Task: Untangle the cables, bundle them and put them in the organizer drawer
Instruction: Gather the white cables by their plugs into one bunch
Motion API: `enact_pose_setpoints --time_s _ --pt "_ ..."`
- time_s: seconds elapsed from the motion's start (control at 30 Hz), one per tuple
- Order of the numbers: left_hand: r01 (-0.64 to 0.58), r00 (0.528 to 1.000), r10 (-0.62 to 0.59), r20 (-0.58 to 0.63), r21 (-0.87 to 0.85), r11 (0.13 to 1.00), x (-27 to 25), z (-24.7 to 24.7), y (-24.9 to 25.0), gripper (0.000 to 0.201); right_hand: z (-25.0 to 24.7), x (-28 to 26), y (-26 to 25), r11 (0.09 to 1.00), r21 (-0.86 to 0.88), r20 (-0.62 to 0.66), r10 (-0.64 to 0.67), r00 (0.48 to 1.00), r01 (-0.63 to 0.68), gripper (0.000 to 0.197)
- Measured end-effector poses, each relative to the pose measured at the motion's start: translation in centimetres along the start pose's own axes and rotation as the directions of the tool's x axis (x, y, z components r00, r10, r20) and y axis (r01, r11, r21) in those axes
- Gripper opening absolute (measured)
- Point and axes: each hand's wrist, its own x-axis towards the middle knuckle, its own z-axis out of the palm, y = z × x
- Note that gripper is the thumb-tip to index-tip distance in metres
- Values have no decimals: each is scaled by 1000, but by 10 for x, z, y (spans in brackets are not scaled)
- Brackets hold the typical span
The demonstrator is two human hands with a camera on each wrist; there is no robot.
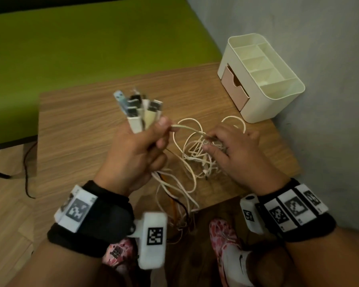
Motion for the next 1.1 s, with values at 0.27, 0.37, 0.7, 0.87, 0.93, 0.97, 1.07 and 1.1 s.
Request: enact_pose_setpoints --time_s 0.27,0.37,0.7,0.87,0.93,0.97,1.07,1.1 --pt "144 975 -54 -216 428 892 6 -8 -1 15 -7 0 8 985 167 -229 -11 973 50 25" --pt "129 965 48 -256 631 765 9 -9 -7 10 -9 -2 6 995 60 -264 -66 962 84 19" --pt "-132 964 234 -128 535 834 -1 3 -6 18 5 -1 -5 948 -320 -144 -59 988 10 7" --pt "-206 978 194 71 408 890 -16 19 1 14 6 0 -11 937 -348 -147 -78 986 22 6" --pt "-149 989 119 90 623 768 -16 24 -8 12 5 1 -16 963 -269 -149 -79 986 37 20" --pt "-140 990 109 89 726 674 -14 24 -14 8 5 2 -18 974 -220 -157 -84 984 48 26" --pt "-92 988 157 4 826 557 -6 19 -23 3 3 2 -23 989 -109 -196 -119 973 100 23" --pt "-73 986 167 -25 828 555 -3 16 -23 5 3 1 -24 990 -80 -197 -130 972 116 20"
